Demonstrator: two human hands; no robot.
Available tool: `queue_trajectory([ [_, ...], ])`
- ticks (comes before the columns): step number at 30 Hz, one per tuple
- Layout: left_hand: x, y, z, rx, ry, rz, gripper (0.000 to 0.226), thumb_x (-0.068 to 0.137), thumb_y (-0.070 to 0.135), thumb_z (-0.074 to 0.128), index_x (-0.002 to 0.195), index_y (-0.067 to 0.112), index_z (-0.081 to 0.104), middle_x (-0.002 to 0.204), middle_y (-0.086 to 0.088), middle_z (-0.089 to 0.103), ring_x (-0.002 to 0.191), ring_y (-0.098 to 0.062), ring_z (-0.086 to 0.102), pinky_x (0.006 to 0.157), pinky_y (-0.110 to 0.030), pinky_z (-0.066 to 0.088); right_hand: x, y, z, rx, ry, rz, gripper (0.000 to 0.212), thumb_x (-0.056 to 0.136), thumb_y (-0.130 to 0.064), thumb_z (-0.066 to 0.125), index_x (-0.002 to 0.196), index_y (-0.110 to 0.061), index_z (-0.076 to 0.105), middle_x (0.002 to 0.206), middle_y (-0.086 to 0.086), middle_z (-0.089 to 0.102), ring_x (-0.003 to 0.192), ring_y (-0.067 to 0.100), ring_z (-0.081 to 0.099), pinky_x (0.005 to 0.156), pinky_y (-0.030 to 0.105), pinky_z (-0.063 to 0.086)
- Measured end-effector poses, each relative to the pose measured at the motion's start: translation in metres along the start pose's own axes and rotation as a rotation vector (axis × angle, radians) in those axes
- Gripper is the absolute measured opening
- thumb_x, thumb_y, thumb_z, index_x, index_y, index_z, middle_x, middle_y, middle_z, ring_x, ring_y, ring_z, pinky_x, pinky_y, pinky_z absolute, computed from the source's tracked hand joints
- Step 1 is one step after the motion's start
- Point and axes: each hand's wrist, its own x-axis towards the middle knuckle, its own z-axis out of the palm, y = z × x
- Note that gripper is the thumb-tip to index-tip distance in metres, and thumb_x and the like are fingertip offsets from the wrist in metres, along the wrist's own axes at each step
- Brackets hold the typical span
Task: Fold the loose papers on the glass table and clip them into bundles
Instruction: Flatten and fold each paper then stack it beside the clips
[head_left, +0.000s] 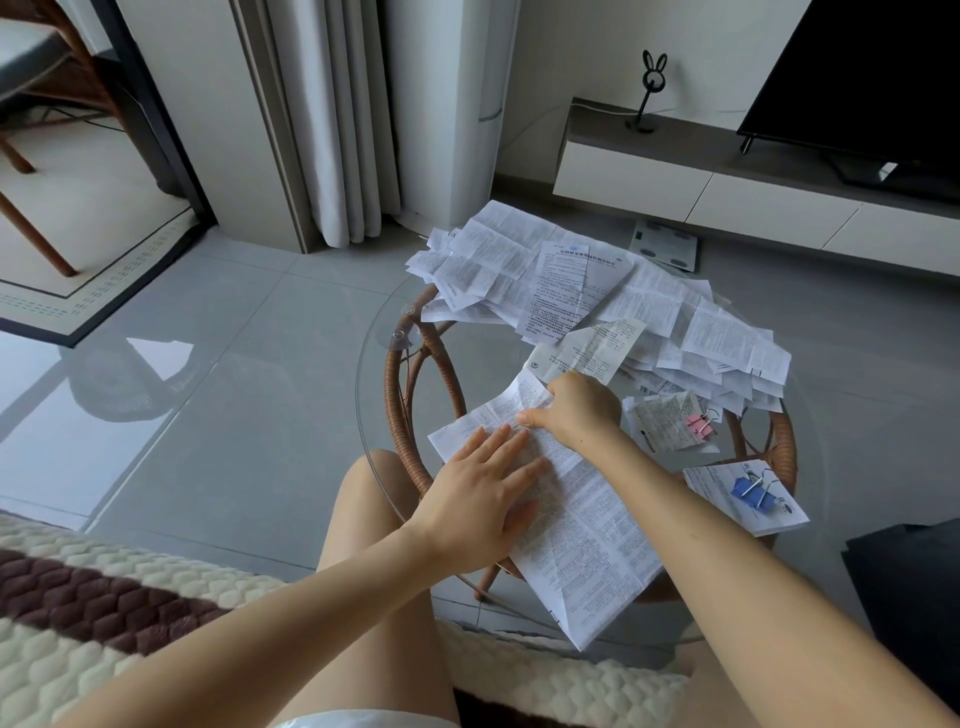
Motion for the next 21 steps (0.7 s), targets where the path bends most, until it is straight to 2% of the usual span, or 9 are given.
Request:
queue_trajectory([
  [2, 0.0, 0.0, 0.0, -0.002, 0.0, -0.015, 0.048, 0.091, 0.041, 0.04, 0.131, 0.019, 0.056, 0.139, -0.016, 0.05, 0.131, -0.037, 0.044, 0.107, -0.053, 0.036, 0.001, -0.002, -0.001, -0.009, -0.016, 0.007, 0.047, 0.08, -0.047, 0.07, 0.101, -0.006, 0.061, 0.111, 0.01, 0.066, 0.103, 0.028, 0.061, 0.07, 0.027, 0.038],
  [5, 0.001, 0.001, -0.002, 0.021, 0.004, -0.04, 0.049, 0.091, 0.042, 0.038, 0.131, 0.021, 0.056, 0.139, -0.015, 0.05, 0.131, -0.036, 0.044, 0.11, -0.051, 0.031, 0.005, -0.006, -0.004, -0.037, -0.04, 0.003, 0.042, 0.08, -0.049, 0.07, 0.084, -0.01, 0.054, 0.111, 0.009, 0.065, 0.102, 0.028, 0.06, 0.068, 0.027, 0.036],
  [6, 0.001, 0.002, -0.002, 0.028, 0.002, -0.045, 0.049, 0.09, 0.042, 0.038, 0.131, 0.021, 0.056, 0.139, -0.015, 0.05, 0.131, -0.036, 0.044, 0.11, -0.05, 0.029, 0.007, -0.007, -0.004, -0.048, -0.046, 0.002, 0.043, 0.079, -0.05, 0.07, 0.085, -0.01, 0.054, 0.111, 0.009, 0.065, 0.102, 0.028, 0.06, 0.068, 0.027, 0.036],
  [8, 0.001, 0.002, -0.002, 0.038, 0.001, -0.052, 0.049, 0.09, 0.041, 0.038, 0.132, 0.021, 0.056, 0.139, -0.014, 0.05, 0.131, -0.035, 0.044, 0.11, -0.049, 0.028, 0.01, -0.009, -0.006, -0.058, -0.054, 0.0, 0.054, 0.079, -0.051, 0.069, 0.107, -0.007, 0.058, 0.117, 0.01, 0.063, 0.107, 0.028, 0.059, 0.07, 0.027, 0.038],
  [10, 0.001, 0.002, -0.002, 0.046, -0.002, -0.059, 0.049, 0.09, 0.041, 0.039, 0.132, 0.021, 0.056, 0.139, -0.014, 0.051, 0.131, -0.035, 0.045, 0.11, -0.048, 0.027, 0.011, -0.008, -0.006, -0.077, -0.055, -0.002, 0.061, 0.08, -0.051, 0.068, 0.119, -0.006, 0.056, 0.121, 0.01, 0.062, 0.111, 0.028, 0.058, 0.072, 0.028, 0.038],
  [14, 0.001, 0.003, -0.002, 0.056, -0.014, -0.07, 0.048, 0.089, 0.041, 0.041, 0.13, 0.023, 0.057, 0.139, -0.013, 0.051, 0.13, -0.035, 0.046, 0.109, -0.047, 0.027, 0.008, -0.004, -0.004, -0.081, -0.046, -0.033, 0.061, 0.082, -0.052, 0.066, 0.121, -0.006, 0.054, 0.124, 0.009, 0.06, 0.114, 0.028, 0.056, 0.077, 0.03, 0.04],
  [16, 0.003, 0.004, -0.006, 0.044, -0.015, -0.07, 0.047, 0.088, 0.044, 0.041, 0.126, 0.025, 0.061, 0.137, -0.012, 0.053, 0.128, -0.033, 0.048, 0.108, -0.046, 0.032, 0.004, -0.001, -0.004, -0.043, -0.037, -0.05, 0.06, 0.082, -0.051, 0.066, 0.123, -0.009, 0.053, 0.126, 0.007, 0.059, 0.116, 0.027, 0.055, 0.082, 0.031, 0.042],
  [19, 0.008, 0.001, -0.012, 0.053, -0.006, -0.053, 0.045, 0.084, 0.047, 0.043, 0.115, 0.026, 0.067, 0.128, -0.007, 0.059, 0.12, -0.026, 0.054, 0.097, -0.038, 0.047, -0.014, 0.002, -0.008, 0.01, 0.077, -0.117, 0.056, 0.086, -0.043, 0.064, 0.132, -0.015, 0.045, 0.128, 0.005, 0.057, 0.117, 0.027, 0.053, 0.087, 0.034, 0.042],
  [21, 0.01, 0.0, -0.014, 0.052, 0.0, -0.048, 0.043, 0.081, 0.047, 0.047, 0.112, 0.028, 0.068, 0.125, -0.005, 0.061, 0.116, -0.024, 0.056, 0.093, -0.034, 0.047, -0.035, 0.007, -0.008, -0.005, 0.183, -0.201, 0.051, 0.093, -0.035, 0.057, 0.137, -0.017, 0.04, 0.132, 0.006, 0.053, 0.121, 0.027, 0.048, 0.091, 0.034, 0.04],
])
